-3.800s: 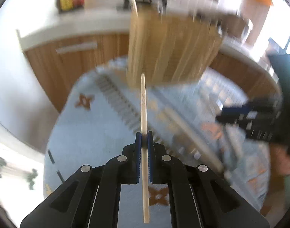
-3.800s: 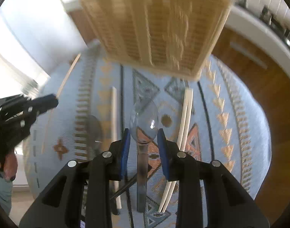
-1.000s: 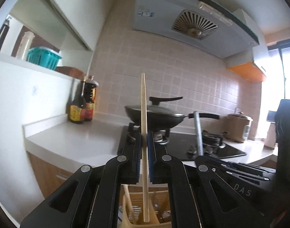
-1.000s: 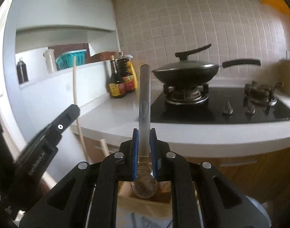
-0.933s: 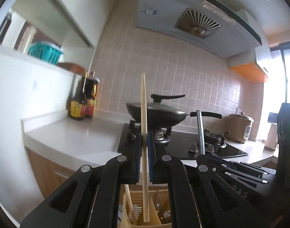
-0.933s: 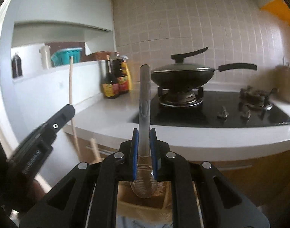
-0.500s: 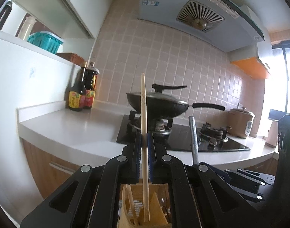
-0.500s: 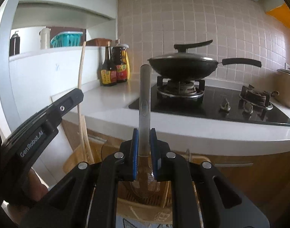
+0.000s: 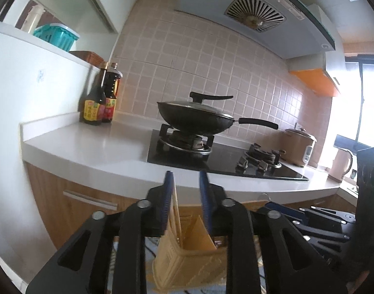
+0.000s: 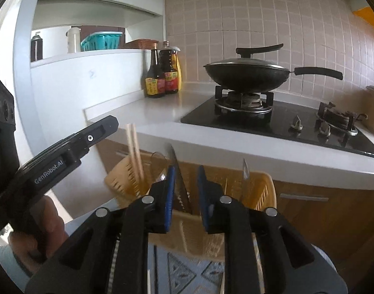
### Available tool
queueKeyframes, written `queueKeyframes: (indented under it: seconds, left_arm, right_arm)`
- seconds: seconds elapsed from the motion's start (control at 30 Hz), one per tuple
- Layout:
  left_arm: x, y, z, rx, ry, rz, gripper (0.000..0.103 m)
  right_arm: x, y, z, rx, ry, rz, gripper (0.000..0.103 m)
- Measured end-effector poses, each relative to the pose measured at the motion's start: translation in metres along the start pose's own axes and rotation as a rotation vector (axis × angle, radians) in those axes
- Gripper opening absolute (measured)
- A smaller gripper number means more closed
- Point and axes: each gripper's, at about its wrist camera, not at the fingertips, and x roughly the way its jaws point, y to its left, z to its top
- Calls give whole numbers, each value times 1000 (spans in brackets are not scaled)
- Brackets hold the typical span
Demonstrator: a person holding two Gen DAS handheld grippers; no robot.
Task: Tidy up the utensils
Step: 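Lower the chopstick and black spoon into the caddy and open both tools, then lower both tools back to the table toward the remaining utensils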
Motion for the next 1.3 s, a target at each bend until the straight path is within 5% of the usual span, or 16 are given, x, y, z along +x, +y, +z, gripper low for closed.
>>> queueKeyframes:
  seconds: [0.23, 0.33, 0.4, 0.5, 0.67, 0.83, 0.9, 1.0, 1.3]
  left_arm:
    - [-40, 8, 12, -31, 71, -42, 36]
    - [-49, 14, 18, -125, 209, -115, 39]
    - [-55, 15, 19, -189, 306, -152, 39]
    - [-63, 9, 15, -199, 406, -149, 48]
    - [-66, 0, -19, -171, 602, -143, 53]
    - [-56, -3, -83, -171, 776, -115, 53]
    - [-48, -5, -108, -188, 846, -120, 53]
    - [-43, -12, -129, -176, 881, -94, 53]
    - [-31, -33, -152, -119, 872, -34, 51]
  right_arm:
    - [-50, -10, -2, 75, 72, 100, 19]
    - [-72, -14, -2, 104, 110, 136, 27]
    - [-85, -16, -3, 113, 140, 143, 42]
    - [-97, -16, -7, 134, 184, 136, 48]
    - [-92, -18, -39, 192, 433, -11, 48]
    - [-70, -24, -102, 301, 674, 39, 47]
    - [-64, -24, -123, 319, 742, 39, 37]
    - [-54, -27, -148, 384, 823, 72, 32]
    - [-39, -24, -165, 420, 853, 52, 30]
